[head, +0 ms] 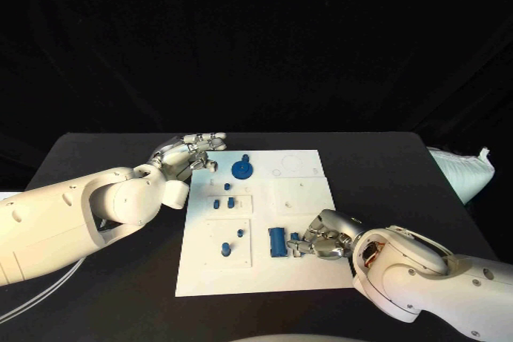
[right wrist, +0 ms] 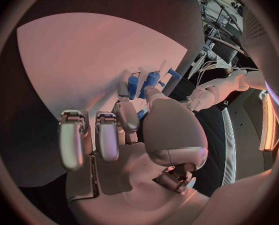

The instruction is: Assemble the parts on the task board

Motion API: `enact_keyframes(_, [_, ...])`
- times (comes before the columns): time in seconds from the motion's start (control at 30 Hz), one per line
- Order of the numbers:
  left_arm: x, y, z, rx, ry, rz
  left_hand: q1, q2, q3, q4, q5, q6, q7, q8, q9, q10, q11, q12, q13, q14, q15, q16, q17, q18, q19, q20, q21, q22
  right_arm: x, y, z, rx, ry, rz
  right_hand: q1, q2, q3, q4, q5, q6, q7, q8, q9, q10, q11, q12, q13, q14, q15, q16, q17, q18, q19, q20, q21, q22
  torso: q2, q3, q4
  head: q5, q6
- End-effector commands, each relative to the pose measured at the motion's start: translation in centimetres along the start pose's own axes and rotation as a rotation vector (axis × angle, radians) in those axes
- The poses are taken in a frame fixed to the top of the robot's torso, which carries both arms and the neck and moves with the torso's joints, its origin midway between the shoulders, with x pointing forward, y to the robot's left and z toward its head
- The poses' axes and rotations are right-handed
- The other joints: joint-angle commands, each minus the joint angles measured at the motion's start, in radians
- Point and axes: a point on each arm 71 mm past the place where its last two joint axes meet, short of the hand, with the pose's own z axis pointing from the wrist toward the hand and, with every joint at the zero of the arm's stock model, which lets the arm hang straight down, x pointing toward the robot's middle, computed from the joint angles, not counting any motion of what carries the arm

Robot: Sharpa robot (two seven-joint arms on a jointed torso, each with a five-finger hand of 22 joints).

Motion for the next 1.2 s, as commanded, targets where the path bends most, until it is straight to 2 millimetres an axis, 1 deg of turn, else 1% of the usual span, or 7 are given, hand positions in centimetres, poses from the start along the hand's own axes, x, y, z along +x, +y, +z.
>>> enact_keyframes(0.03, [0.2, 0.0, 0.0, 0.003, 0.02, -0.009, -0.008, 0.0, -0.005, -0.003, 0.002, -0.001, -0.001, 0.004, 0.0, -0.004, 0.0, 0.003, 0.001, -0.008, -0.001, -0.004, -0.001, 0.011, -0.007, 0.0, -0.006, -0.001, 0.1, 0.3, -0.2, -0.018, -0.005, -0.018, -0.013, 0.003, -0.012, 0.002, -0.006, 0.004, -0.001, 0.004, 0.002, 0.02, -0.008, 0.005, 0.019, 0.094, -0.005, 0.006, 0.2, -0.021, 0.07, -0.005, 0.006, 0.185, 0.001, -0.0001, -0.0005, -0.001, -0.001])
enact_keyframes(0.53, [0.2, 0.0, 0.0, 0.003, 0.021, -0.009, -0.009, 0.0, -0.005, -0.003, 0.002, -0.001, -0.001, 0.004, 0.0, -0.005, 0.0, 0.004, 0.001, -0.009, 0.0, -0.005, -0.003, 0.011, -0.007, 0.0, -0.007, -0.001, -0.4, -0.3, -0.7, -0.015, -0.025, -0.028, -0.013, 0.024, -0.034, 0.004, 0.003, 0.005, -0.003, 0.007, 0.009, 0.022, -0.009, 0.011, 0.025, 0.095, -0.007, 0.008, 0.204, -0.022, 0.071, -0.006, 0.009, 0.189, 0.0, -0.0003, -0.0001, 0.001, -0.004])
enact_keyframes(0.63, [0.2, 0.0, 0.0, 0.003, 0.02, -0.009, -0.009, 0.0, -0.005, -0.003, 0.002, -0.001, -0.001, 0.004, 0.0, -0.005, 0.0, 0.004, 0.001, -0.009, 0.0, -0.005, -0.003, 0.011, -0.007, 0.0, -0.007, -0.001, -0.5, -0.6, -0.7, -0.01, -0.023, -0.034, 0.022, 0.027, -0.042, -0.009, 0.01, 0.002, -0.003, 0.007, 0.014, 0.022, -0.009, 0.009, 0.025, 0.095, -0.007, 0.008, 0.203, -0.022, 0.071, -0.007, 0.009, 0.188, 0.0, 0.0, -0.0003, 0.001, -0.004])
enact_keyframes(0.77, [0.2, 0.0, 0.0, 0.004, 0.02, -0.009, -0.009, 0.0, -0.005, -0.003, 0.002, -0.001, -0.001, 0.004, 0.0, -0.005, 0.0, 0.004, 0.001, -0.009, 0.0, -0.005, -0.003, 0.011, -0.007, 0.0, -0.007, -0.001, -0.7, -0.9, -0.6, -0.015, -0.032, -0.023, 0.087, 0.03, -0.053, -0.04, -0.008, -0.009, 0.001, 0.004, 0.018, 0.016, -0.007, -0.011, 0.018, 0.093, -0.005, 0.002, 0.194, -0.019, 0.066, -0.006, 0.001, 0.18, 0.0, -0.0008, -0.0004, -0.001, -0.003])
enact_keyframes(0.9, [0.1, 0.0, 0.1, 0.005, 0.017, -0.008, -0.009, 0.0, -0.005, -0.003, 0.002, -0.001, -0.001, 0.004, 0.0, -0.005, 0.0, 0.004, 0.001, -0.009, 0.0, -0.005, -0.003, 0.011, -0.007, 0.0, -0.007, -0.001, -1.2, -1.1, -0.6, -0.052, -0.055, 0.03, 0.158, 0.019, -0.061, -0.079, -0.033, -0.058, 0.02, -0.025, 0.011, -0.001, 0.008, -0.057, -0.001, 0.087, 0.005, -0.013, 0.168, -0.013, 0.054, 0.001, -0.021, 0.157, -0.002, -0.0004, -0.0011, -0.002, 0.001])
enact_keyframes(1.03, [-0.1, -0.1, 0.2, 0.011, 0.009, -0.005, -0.009, 0.0, -0.006, -0.003, 0.002, -0.002, -0.001, 0.004, 0.0, -0.006, 0.0, 0.005, 0.001, -0.01, 0.0, -0.005, -0.003, 0.011, -0.007, 0.0, -0.007, -0.001, -2.6, -1.5, 0.0, -0.111, -0.084, 0.185, 0.196, 0.033, -0.066, -0.091, -0.021, -0.104, 0.041, -0.055, -0.001, -0.027, 0.026, -0.128, -0.035, 0.079, 0.021, -0.035, 0.133, -0.005, 0.038, 0.014, -0.05, 0.127, -0.007, -0.0013, -0.0011, -0.005, 0.008])
enact_keyframes(1.2, [-0.6, 0.0, 0.5, 0.023, -0.021, 0.004, -0.015, 0.0, -0.009, -0.001, 0.002, -0.002, -0.001, 0.005, 0.0, -0.01, 0.001, 0.009, 0.002, -0.021, 0.002, -0.015, -0.026, 0.01, -0.012, 0.001, -0.01, -0.003, -5.9, -2.8, 1.7, -0.17, -0.125, 0.487, 0.278, 0.062, -0.049, -0.132, -0.015, -0.146, 0.063, -0.084, -0.02, -0.113, 0.043, -0.354, -0.153, 0.046, 0.035, -0.127, 0.002, 0.025, -0.02, 0.029, -0.156, 0.021, -0.021, -0.0066, -0.001, -0.01, 0.018])
